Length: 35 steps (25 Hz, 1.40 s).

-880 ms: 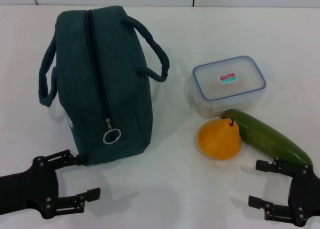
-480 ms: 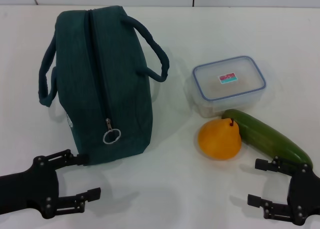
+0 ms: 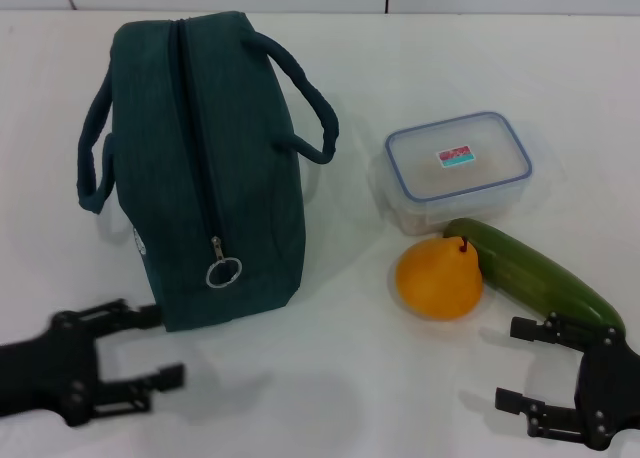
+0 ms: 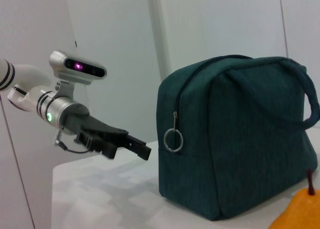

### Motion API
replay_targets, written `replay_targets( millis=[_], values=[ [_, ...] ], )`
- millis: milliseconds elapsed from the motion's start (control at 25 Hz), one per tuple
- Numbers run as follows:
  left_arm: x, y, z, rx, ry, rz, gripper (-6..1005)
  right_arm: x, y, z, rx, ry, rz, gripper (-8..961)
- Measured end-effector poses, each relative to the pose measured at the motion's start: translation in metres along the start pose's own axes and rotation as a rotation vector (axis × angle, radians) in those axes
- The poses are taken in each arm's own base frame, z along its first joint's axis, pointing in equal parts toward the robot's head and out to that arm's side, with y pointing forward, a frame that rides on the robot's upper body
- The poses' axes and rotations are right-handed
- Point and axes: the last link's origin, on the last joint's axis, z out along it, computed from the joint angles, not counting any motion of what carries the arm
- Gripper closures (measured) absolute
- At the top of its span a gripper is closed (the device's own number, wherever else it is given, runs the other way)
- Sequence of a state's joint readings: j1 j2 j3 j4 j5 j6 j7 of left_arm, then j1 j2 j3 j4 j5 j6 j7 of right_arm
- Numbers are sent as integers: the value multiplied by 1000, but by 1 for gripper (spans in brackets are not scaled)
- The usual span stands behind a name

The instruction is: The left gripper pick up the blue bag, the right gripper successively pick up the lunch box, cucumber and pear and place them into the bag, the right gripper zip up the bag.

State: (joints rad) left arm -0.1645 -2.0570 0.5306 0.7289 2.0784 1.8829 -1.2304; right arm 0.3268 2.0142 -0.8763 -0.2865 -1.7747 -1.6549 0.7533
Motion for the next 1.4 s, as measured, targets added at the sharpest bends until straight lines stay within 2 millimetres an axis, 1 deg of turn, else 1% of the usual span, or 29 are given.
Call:
replay_targets(
  millis=[120,200,280,400,560,680,720,760,800,880,920,960,1000,1120,1240,1400],
  values=[
    [10,-10,-17,56,19,-151,171,0,1,0,-3,-3,3,171],
    [19,-16,-28,94,45,-225,171,0,1,0,-4,-4,11,170],
    [33,-22,-38,124,82,-288,171,0,1,0,-4,-5,23,169],
    [51,-32,-43,127,104,-348,171,-1,1,0,-3,-5,28,167],
    [81,-46,-42,118,108,-425,171,0,1,0,-6,-4,28,165],
    [112,-60,-46,136,130,-502,171,0,1,0,-6,-4,29,164],
    [119,-63,-47,141,134,-515,171,0,1,0,-6,-4,30,163],
    [133,-67,-49,158,131,-532,171,0,1,0,-6,-4,30,163],
    [133,-67,-49,158,131,-532,171,0,1,0,-7,-4,30,162],
    [152,-75,-51,214,104,-564,171,0,1,0,-5,-4,30,161],
    [152,-75,-51,214,104,-564,171,0,1,0,-4,-5,31,161],
    [157,-78,-51,230,93,-573,171,0,1,1,-3,-6,32,160],
    [166,-85,-44,283,23,-613,171,-1,1,1,-3,-8,34,160],
    [171,-88,-34,301,-42,-634,171,0,1,2,-2,-9,39,158],
    [179,-89,-20,304,-119,-637,172,0,1,3,-2,-10,43,157],
    [191,-86,-5,294,-173,-622,172,0,1,3,-1,-9,43,155]
  ],
)
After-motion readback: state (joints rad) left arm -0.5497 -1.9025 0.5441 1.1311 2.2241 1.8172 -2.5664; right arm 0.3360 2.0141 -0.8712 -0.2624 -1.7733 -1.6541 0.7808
